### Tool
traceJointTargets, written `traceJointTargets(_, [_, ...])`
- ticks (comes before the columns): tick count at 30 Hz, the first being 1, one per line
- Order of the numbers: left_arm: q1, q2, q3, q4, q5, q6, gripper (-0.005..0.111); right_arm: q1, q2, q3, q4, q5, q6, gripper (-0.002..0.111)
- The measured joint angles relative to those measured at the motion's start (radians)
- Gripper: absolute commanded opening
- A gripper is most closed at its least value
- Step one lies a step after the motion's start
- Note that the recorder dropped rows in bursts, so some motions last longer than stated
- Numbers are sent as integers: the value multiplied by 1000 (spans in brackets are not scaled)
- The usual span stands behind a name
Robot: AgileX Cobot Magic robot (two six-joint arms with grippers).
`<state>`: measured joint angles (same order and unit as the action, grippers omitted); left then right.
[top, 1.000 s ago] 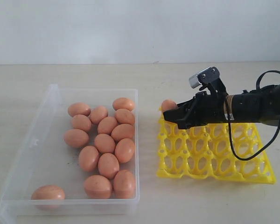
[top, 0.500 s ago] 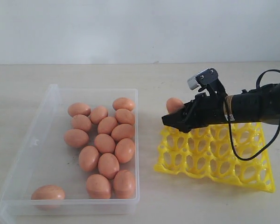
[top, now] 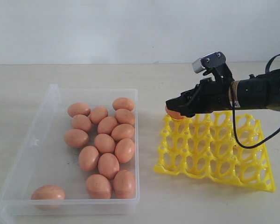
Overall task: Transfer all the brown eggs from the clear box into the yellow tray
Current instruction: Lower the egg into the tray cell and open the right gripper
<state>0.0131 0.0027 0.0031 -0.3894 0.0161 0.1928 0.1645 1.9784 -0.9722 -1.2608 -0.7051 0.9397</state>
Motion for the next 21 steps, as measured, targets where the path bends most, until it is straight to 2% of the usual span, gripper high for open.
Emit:
traceJointTargets(2, [0, 0, 0, 0, 0, 0, 4, 0, -39, 14, -21, 27, 18, 0])
traceJointTargets(6, [0, 0, 0, 0, 0, 0, 4, 0, -81, 55, -96, 66, 58, 0])
traceJointTargets(7, [0, 0, 0, 0, 0, 0, 4, 5, -81, 59, -103, 122, 71, 0])
traceJointTargets(16, [0, 0, 0, 0, 0, 0, 4, 109, -49, 48, -111, 331, 143, 0])
traceJointTargets(21, [0, 0, 0, 0, 0, 0, 4, 115, -53, 49, -178, 346, 260, 0])
